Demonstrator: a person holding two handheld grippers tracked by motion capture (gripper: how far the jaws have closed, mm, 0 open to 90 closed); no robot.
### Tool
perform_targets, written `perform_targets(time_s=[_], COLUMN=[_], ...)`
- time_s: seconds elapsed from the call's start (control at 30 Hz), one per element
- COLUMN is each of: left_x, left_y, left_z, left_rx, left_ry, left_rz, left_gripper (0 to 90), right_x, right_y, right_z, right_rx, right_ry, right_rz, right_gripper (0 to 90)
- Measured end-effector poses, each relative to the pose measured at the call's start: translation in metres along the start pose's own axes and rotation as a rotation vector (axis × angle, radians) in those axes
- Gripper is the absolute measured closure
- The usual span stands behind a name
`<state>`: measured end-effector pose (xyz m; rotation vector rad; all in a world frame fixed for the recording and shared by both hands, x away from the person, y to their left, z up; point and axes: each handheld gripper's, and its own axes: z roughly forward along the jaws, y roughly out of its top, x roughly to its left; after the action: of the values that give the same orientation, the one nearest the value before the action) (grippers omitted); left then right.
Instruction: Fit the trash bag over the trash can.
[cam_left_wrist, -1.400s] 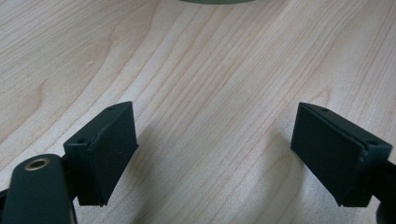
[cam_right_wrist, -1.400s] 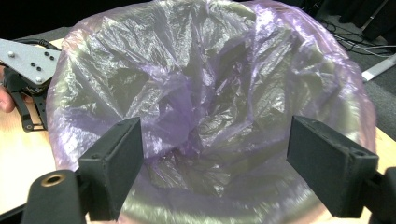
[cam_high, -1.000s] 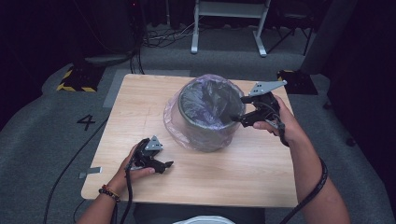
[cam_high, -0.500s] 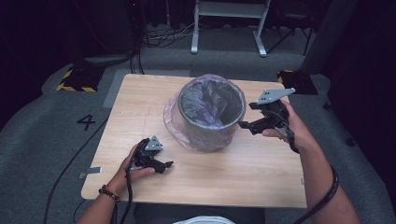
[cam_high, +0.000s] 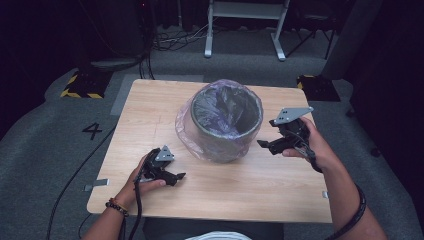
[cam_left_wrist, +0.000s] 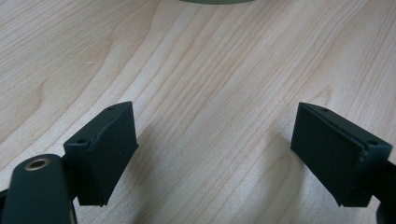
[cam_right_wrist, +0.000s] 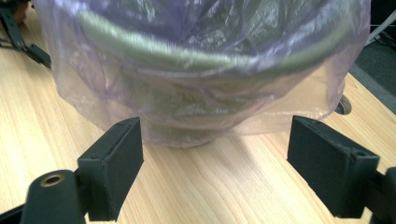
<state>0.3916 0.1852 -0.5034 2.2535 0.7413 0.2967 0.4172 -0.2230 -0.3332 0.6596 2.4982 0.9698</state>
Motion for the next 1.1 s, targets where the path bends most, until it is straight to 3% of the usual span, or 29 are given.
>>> perform_targets(time_s=[0.3,0.53,0.73,0.97,1.1], left_x=[0.000,0.000,0.000,0.000,0.000], left_y=[0.000,0.000,0.000,0.000,0.000], left_z=[0.000,0.000,0.000,0.000,0.000], left_rx=[0.000,0.000,0.000,0.000,0.000], left_ry=[0.000,0.000,0.000,0.000,0.000], left_rz=[0.000,0.000,0.000,0.001,0.000], left_gripper=[14.1,14.1,14.1,14.1,14.1], right_x=[0.009,0.018,0.024,0.027,0.027], right_y=[-0.017,-0.037,-0.058,-0.075,-0.088], right_z=[0.009,0.027,0.044,0.054,0.058], right_rx=[0.034,0.077,0.111,0.135,0.146], right_ry=[0.005,0.029,0.049,0.036,0.038], right_rz=[-0.020,-0.037,-0.032,-0.030,-0.005], right_gripper=[18.0,18.0,18.0,18.1,18.5])
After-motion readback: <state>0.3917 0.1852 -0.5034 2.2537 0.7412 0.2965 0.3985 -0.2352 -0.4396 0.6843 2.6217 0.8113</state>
